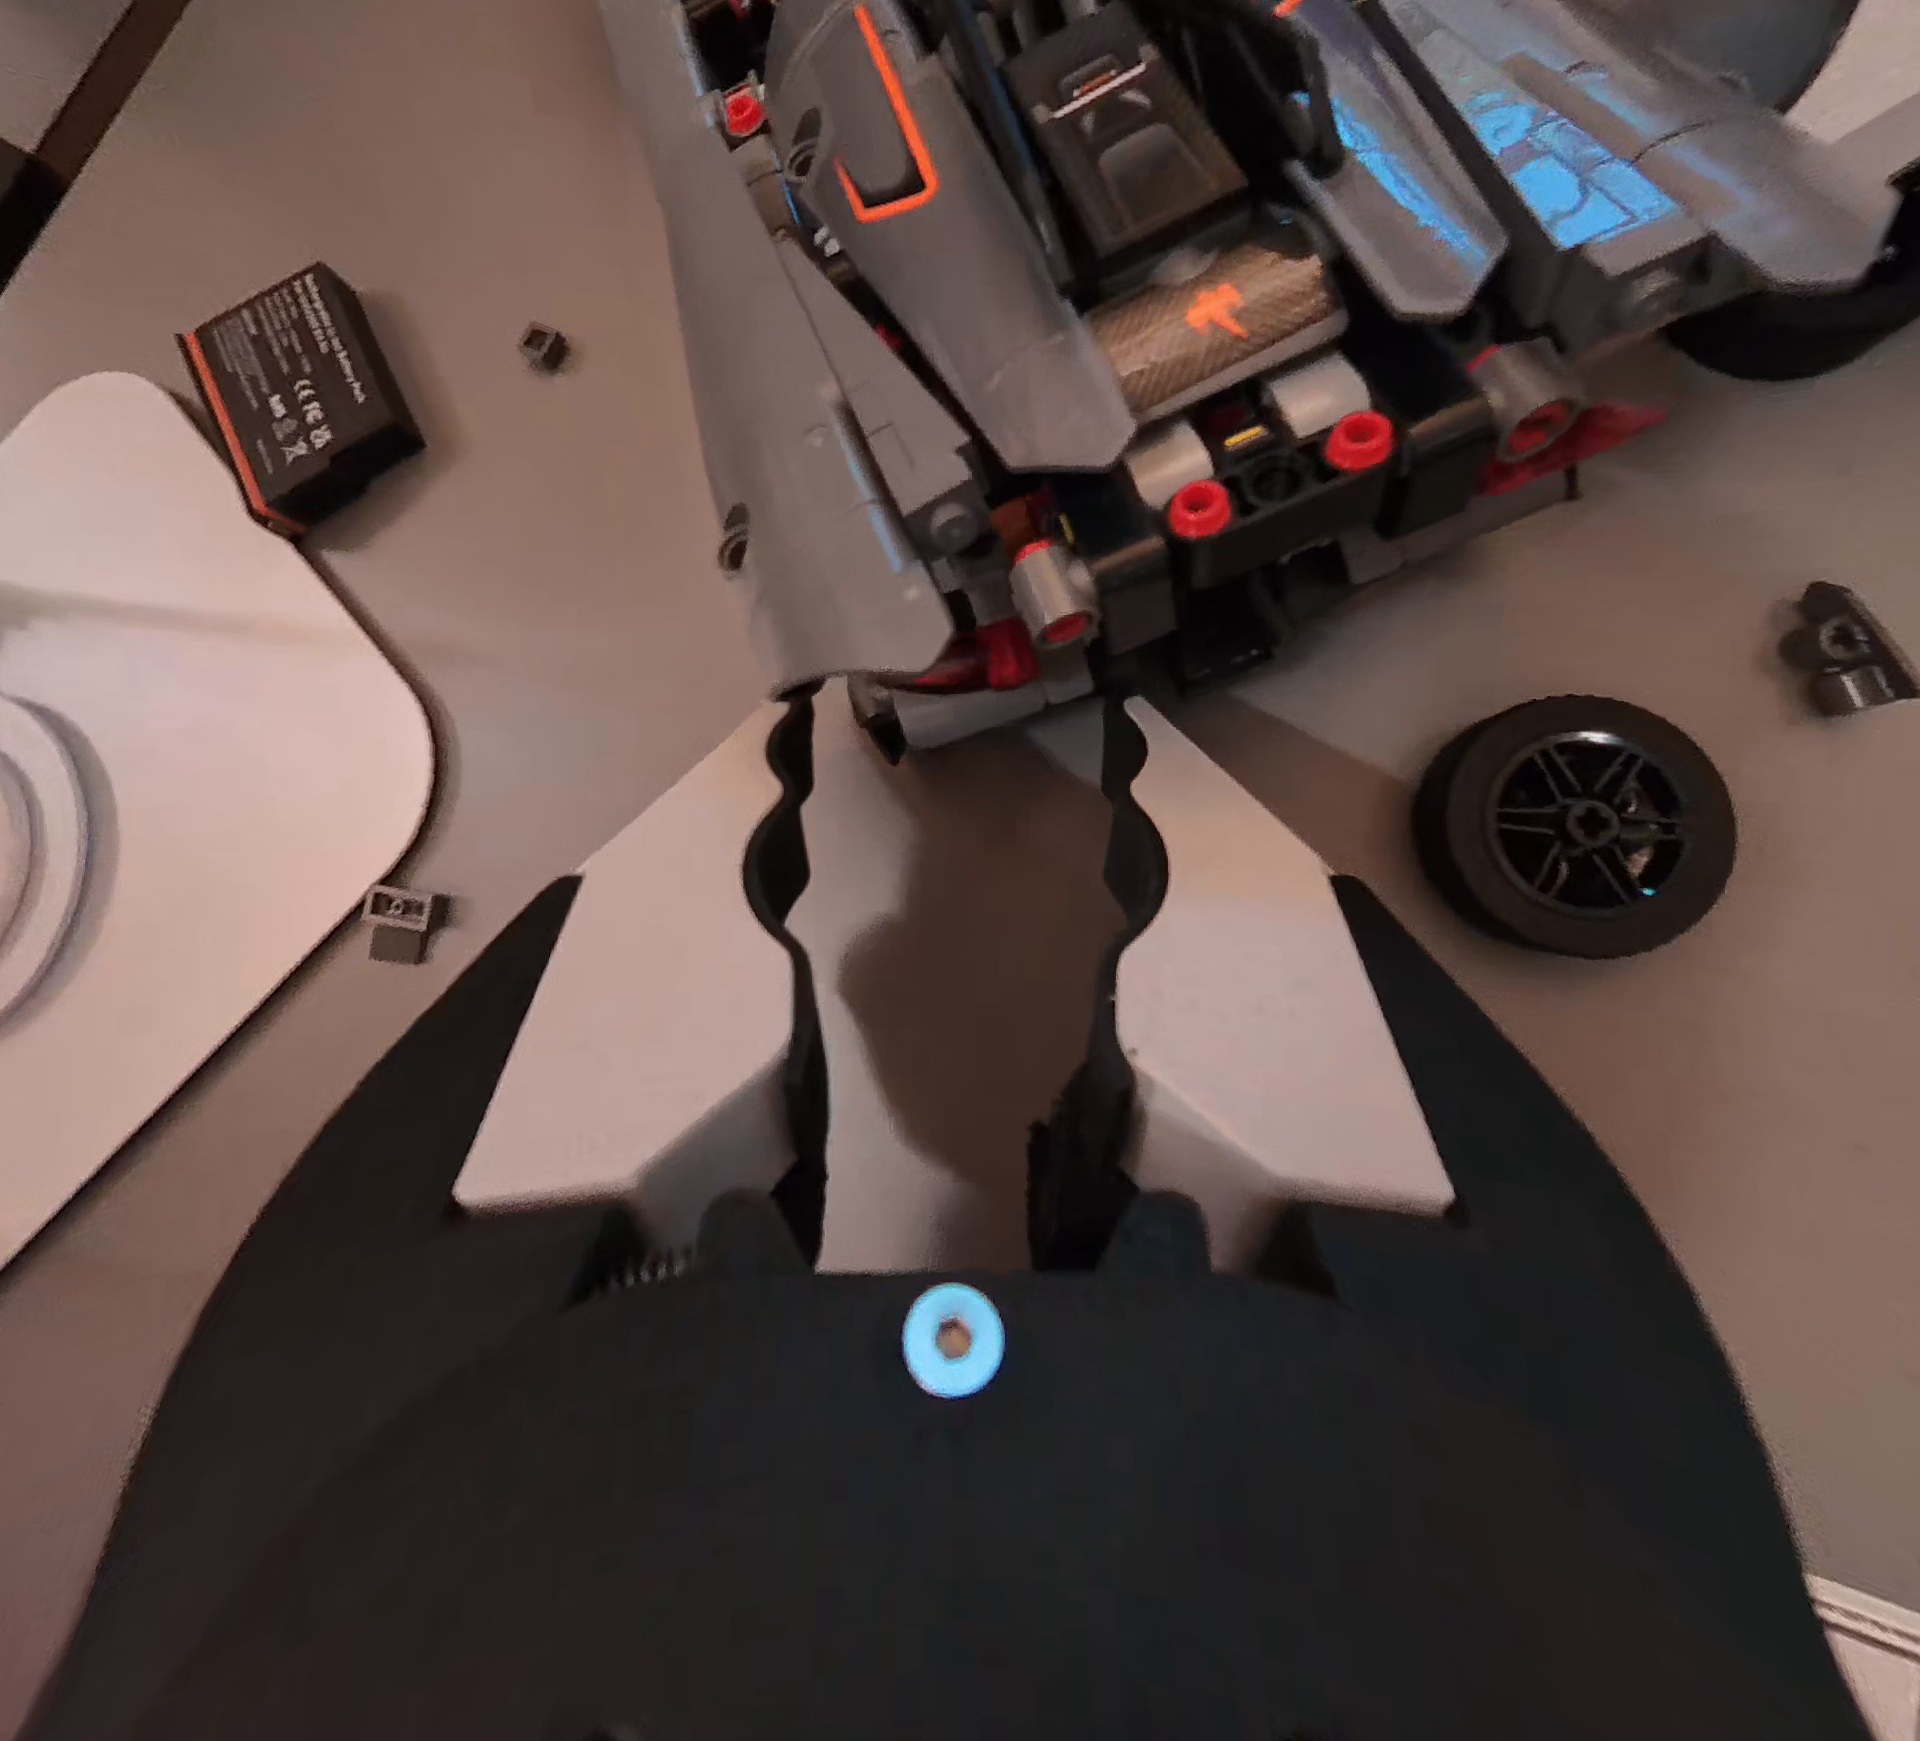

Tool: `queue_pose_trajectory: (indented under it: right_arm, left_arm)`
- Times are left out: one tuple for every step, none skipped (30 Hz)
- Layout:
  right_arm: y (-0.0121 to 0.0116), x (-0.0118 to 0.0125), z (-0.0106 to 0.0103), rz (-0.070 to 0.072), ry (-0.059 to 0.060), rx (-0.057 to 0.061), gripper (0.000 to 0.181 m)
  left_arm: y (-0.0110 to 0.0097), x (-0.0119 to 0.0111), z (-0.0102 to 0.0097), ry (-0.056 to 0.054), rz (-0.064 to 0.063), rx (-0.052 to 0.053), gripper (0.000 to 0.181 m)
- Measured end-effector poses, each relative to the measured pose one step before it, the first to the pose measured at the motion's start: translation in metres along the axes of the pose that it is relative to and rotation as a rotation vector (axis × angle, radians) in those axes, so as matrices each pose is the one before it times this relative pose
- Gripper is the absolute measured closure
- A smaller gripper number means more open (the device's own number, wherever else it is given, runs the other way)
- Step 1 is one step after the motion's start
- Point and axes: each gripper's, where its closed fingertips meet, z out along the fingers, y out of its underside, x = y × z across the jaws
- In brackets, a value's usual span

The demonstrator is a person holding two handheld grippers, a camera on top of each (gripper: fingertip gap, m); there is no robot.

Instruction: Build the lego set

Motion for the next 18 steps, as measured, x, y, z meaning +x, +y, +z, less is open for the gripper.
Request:
queue_pose_trajectory:
  right_arm:
    - [-0.00002, 0.00007, 0.00013, 0.0013, -0.0043, 0.0017, 0.138]
    - [0.00000, -0.00001, 0.00001, 0.0052, -0.0061, 0.0025, 0.139]
    - [-0.00002, 0.00005, 0.00000, 0.0046, -0.0067, 0.0024, 0.139]
    - [-0.00014, 0.00011, 0.00002, 0.0031, -0.0053, 0.0020, 0.139]
    - [-0.00002, 0.00016, 0.00007, 0.0018, -0.0036, 0.0021, 0.139]
    - [0.00001, -0.00002, -0.00001, 0.0010, -0.0030, 0.0013, 0.139]
    - [-0.00006, 0.00000, 0.00002, -0.0005, -0.0016, 0.0002, 0.139]
    - [-0.00004, -0.00009, 0.00009, -0.0020, 0.0000, -0.0004, 0.139]
    - [0.00002, 0.00002, 0.00003, -0.0019, 0.0001, -0.0005, 0.139]
    - [0.00000, -0.00001, 0.00000, -0.0004, -0.0010, -0.0001, 0.139]
    - [-0.00002, 0.00008, 0.00003, 0.0010, -0.0021, 0.0010, 0.139]
    - [0.00008, 0.00007, -0.00006, 0.0030, -0.0039, 0.0024, 0.139]
    - [0.00005, -0.00002, -0.00009, 0.0042, -0.0054, 0.0028, 0.139]
    - [0.00003, -0.00001, -0.00001, 0.0026, -0.0045, 0.0022, 0.139]
    - [0.00004, -0.00010, -0.00010, -0.0008, -0.0021, 0.0005, 0.139]
    - [0.00004, -0.00014, -0.00007, -0.0031, -0.0003, -0.0008, 0.139]
    - [0.00014, -0.00003, -0.00002, -0.0031, 0.0004, -0.0010, 0.139]
    - [0.00020, 0.00006, -0.00018, -0.0008, -0.0016, -0.0007, 0.139]
  left_arm:
    - [0.00017, 0.00180, 0.00108, 0.0237, -0.0062, 0.0044, 0.128]
    - [0.00010, 0.00133, 0.00109, 0.0229, -0.0090, 0.0089, 0.128]
    - [0.00042, 0.00026, 0.00072, 0.0171, -0.0139, 0.0060, 0.127]
    - [-0.00027, -0.00080, -0.00034, 0.0075, -0.0056, 0.0064, 0.123]
    - [-0.00046, -0.00221, -0.00100, -0.0017, 0.0002, 0.0081, 0.118]
    - [0.00105, 0.00061, -0.00017, 0.0121, 0.0034, -0.0074, 0.115]
    - [0.00237, 0.00388, -0.00002, 0.0271, 0.0088, -0.0216, 0.106]
    - [0.00071, 0.00030, -0.00017, -0.0043, 0.0264, -0.0215, 0.101]
    - [-0.00299, 0.00039, 0.00005, -0.0108, 0.0339, -0.0034, 0.100]
    - [-0.00566, 0.00179, 0.00053, 0.0059, 0.0116, 0.0055, 0.098]
    - [-0.00050, -0.00044, 0.00168, -0.0004, 0.0132, -0.0246, 0.096]
    - [0.00073, -0.00045, 0.00200, 0.0063, 0.0125, -0.0166, 0.094]
    - [0.00036, 0.00220, 0.00153, 0.0305, -0.0038, -0.0033, 0.097]
    - [-0.00003, 0.00172, 0.00075, 0.0243, -0.0004, 0.0062, 0.100]
    - [-0.00119, 0.00282, 0.00037, 0.0236, 0.0065, 0.0177, 0.104]
    - [-0.00039, 0.00283, 0.00095, 0.0254, -0.0073, 0.0144, 0.109]
    - [-0.00057, 0.00062, 0.00043, 0.0141, -0.0150, 0.0125, 0.109]
    - [-0.00066, 0.00013, -0.00025, 0.0065, -0.0034, 0.0129, 0.110]
